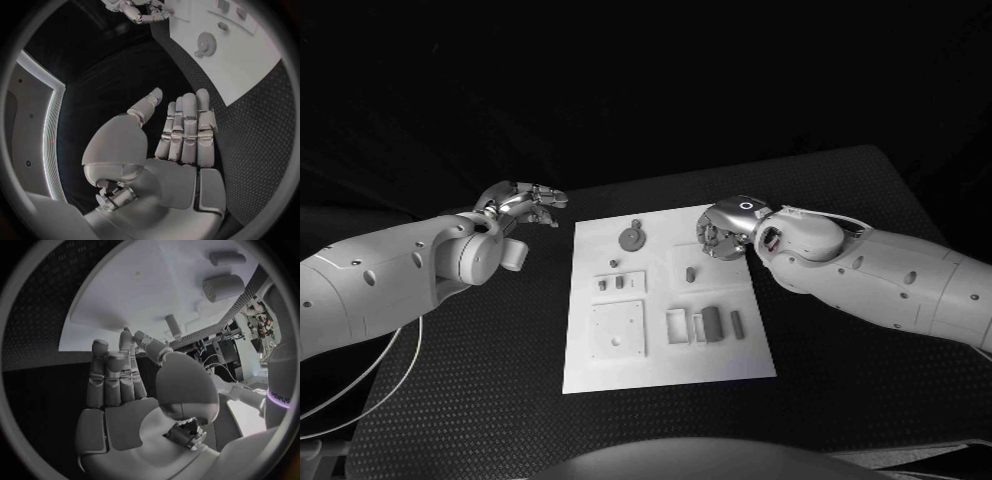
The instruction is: Assemble the parts on the task board
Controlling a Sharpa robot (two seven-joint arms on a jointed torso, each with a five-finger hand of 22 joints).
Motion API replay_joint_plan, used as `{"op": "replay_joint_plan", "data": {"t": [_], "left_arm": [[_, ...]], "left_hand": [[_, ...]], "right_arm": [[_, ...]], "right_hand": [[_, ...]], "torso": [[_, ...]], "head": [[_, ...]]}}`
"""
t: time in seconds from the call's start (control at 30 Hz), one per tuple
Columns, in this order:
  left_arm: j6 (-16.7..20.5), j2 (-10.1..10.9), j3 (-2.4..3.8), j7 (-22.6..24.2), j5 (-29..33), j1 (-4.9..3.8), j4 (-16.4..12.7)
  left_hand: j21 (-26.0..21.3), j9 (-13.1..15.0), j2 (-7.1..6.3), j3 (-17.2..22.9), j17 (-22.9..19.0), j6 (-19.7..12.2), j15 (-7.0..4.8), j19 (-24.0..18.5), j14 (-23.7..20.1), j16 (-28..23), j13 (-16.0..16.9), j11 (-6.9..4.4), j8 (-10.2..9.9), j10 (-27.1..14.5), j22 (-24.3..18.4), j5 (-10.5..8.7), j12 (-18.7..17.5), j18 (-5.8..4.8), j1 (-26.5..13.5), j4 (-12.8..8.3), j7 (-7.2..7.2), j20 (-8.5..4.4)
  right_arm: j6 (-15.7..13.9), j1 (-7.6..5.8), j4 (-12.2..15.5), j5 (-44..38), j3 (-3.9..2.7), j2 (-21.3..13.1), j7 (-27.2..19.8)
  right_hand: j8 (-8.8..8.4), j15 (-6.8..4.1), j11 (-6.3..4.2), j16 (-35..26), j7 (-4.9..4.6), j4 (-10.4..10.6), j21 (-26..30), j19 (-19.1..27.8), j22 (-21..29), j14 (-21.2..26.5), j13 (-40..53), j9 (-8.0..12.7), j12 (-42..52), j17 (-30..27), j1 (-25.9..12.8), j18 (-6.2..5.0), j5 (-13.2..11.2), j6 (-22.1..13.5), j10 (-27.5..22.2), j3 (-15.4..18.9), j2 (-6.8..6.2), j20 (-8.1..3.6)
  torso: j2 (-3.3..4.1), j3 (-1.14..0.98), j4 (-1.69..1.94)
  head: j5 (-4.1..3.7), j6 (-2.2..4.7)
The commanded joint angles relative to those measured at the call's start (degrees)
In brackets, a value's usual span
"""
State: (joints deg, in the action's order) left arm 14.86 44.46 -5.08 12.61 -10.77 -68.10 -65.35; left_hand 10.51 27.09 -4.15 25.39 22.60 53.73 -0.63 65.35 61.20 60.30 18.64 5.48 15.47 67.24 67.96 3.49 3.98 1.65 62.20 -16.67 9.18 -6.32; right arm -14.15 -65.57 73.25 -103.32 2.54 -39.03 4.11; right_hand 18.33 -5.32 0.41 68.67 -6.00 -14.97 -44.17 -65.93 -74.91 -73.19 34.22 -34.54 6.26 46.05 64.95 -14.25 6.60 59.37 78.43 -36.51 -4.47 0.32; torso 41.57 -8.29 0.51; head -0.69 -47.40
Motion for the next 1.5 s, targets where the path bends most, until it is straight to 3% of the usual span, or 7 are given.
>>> {"op": "replay_joint_plan", "data": {"t": [0.03,0.43,1.03,1.27,1.5], "left_arm": [[-0.65,-0.12,0.04,0.40,-0.14,-0.06,-0.04],[-0.79,-0.06,0.04,0.31,-0.13,-0.07,-0.11],[-0.72,-0.10,0.04,0.32,-0.13,-0.07,-0.14],[-0.70,-0.14,0.04,0.31,-0.12,-0.07,-0.09],[-0.79,-0.60,0.04,0.30,-0.04,-0.06,0.68]], "left_hand": [[-0.39,-0.06,0.10,-0.32,0.06,-0.41,-0.06,0.44,0.29,-0.21,0.10,0.17,0.27,-0.21,-0.09,-0.14,0.37,0.79,-0.40,0.05,-0.14,0.02],[-0.42,-0.08,0.10,-0.41,0.08,-0.44,-0.07,0.47,0.30,-0.23,0.10,0.17,0.26,-0.24,-0.09,-0.14,0.36,0.79,-0.46,0.04,-0.13,0.02],[-0.47,-0.11,0.12,-0.51,0.12,-0.49,-0.07,0.50,0.32,-0.26,0.11,0.17,0.26,-0.29,-0.09,-0.13,0.33,0.81,-0.50,0.02,-0.12,0.00],[-0.49,-0.12,0.14,-0.53,0.13,-0.49,-0.07,0.51,0.33,-0.28,0.11,0.17,0.27,-0.30,-0.09,-0.13,0.33,0.81,-0.50,0.02,-0.12,0.00],[-0.51,-0.13,0.17,-0.55,0.14,-0.49,-0.07,0.52,0.33,-0.29,0.11,0.17,0.28,-0.31,-0.09,-0.13,0.33,0.82,-0.49,0.02,-0.12,0.00]], "right_arm": [[-0.10,-0.13,0.44,-0.59,-0.09,-0.20,0.13],[0.45,-0.75,2.29,0.47,-0.36,-1.29,0.29],[0.70,-1.25,7.28,0.55,-1.97,-1.11,0.32],[1.20,-1.26,9.08,0.81,-1.98,0.62,-0.03],[2.05,-1.24,10.47,1.22,-1.98,4.35,-0.65]], "right_hand": [[0.19,-0.45,0.09,0.24,0.05,-0.40,-0.29,-0.15,-1.07,0.00,-0.02,0.08,0.30,0.05,-0.13,-0.75,0.20,0.42,0.46,0.02,0.49,-0.39],[0.19,-0.47,0.07,0.23,0.06,-0.43,-0.29,-0.17,-1.06,-0.03,-0.01,0.06,0.30,0.05,-0.15,-0.75,0.21,0.45,0.49,0.00,0.50,-0.41],[0.19,-0.49,0.05,0.22,0.07,-0.51,-0.29,-0.21,-1.05,-0.06,0.00,0.02,0.30,0.05,-0.17,-0.74,0.21,0.48,0.55,-0.02,0.45,-0.44],[0.18,-0.50,0.04,0.21,0.07,-0.52,-0.29,-0.22,-1.05,-0.07,0.00,0.01,0.29,0.05,-0.17,-0.75,0.21,0.49,0.55,-0.04,0.47,-0.45],[0.16,-0.51,0.04,0.20,0.06,-0.55,-0.28,-0.23,-1.04,-0.07,0.00,0.00,0.28,0.05,-0.17,-0.75,0.22,0.47,0.55,-0.07,0.51,-0.46]], "torso": [[0.04,-0.01,0.04],[0.02,-0.01,-0.02],[0.01,0.01,0.04],[0.00,0.05,0.05],[-0.14,0.12,-0.19]], "head": [[-0.03,0.02],[-0.02,-0.02],[0.53,0.01],[1.58,-0.25],[3.68,-0.63]]}}
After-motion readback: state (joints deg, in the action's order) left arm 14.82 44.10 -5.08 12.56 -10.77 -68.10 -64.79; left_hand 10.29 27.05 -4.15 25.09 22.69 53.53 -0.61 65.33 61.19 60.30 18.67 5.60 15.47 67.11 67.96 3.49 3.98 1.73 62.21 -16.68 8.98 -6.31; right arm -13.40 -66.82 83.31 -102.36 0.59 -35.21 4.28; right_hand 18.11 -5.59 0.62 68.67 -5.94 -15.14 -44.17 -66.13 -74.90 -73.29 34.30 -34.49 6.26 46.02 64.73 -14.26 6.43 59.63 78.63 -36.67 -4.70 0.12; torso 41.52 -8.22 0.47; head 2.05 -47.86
